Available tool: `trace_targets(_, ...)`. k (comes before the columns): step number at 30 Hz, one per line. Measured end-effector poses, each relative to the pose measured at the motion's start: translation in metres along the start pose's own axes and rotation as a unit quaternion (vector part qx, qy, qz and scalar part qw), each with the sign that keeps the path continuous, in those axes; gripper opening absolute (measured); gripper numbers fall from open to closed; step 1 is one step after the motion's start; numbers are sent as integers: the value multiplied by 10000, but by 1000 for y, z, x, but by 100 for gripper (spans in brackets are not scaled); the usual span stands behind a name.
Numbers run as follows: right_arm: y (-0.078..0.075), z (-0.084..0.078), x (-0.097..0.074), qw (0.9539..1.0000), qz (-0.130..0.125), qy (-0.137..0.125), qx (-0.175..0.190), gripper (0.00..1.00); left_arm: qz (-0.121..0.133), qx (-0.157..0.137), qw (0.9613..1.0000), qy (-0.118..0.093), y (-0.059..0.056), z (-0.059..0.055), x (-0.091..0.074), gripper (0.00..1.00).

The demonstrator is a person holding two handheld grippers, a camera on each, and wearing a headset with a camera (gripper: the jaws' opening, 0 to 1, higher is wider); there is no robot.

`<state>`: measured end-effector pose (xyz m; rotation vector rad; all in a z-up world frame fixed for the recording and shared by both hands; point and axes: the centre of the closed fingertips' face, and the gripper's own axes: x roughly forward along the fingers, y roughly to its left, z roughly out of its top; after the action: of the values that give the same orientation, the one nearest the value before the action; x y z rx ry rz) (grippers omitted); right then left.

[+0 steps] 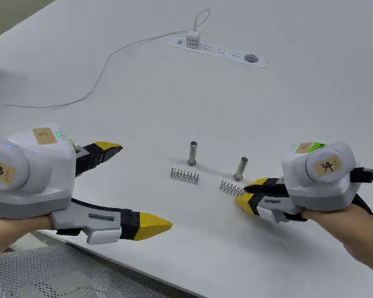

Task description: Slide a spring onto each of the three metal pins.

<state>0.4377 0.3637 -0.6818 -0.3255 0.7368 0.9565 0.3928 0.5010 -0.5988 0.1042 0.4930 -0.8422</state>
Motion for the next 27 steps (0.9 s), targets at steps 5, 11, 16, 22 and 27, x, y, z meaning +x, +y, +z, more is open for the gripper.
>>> trace_targets(5, 2, 0, 1, 10000, 45, -25, -73, 16, 20, 26, 10000, 61, 0, -2, 0, 100)
trace_targets(11, 3, 2, 2, 9997, 25, -59, -230, 12, 53, 10, 10000, 71, 1, -3, 0, 100)
trace_targets(16, 3, 1, 1, 9999, -58, -104, -97, 11, 36, 47, 9999, 108, 0, -4, 1, 100)
trace_targets(22, 8, 1, -3, 9999, -110, -4, -20, 11, -65, 139, 9997, 205, -5, -8, 2, 100)
trace_targets(27, 12, 12, -17, 9998, -108, -160, 6, 10, -123, 290, 9994, 144, -8, -4, 2, 97)
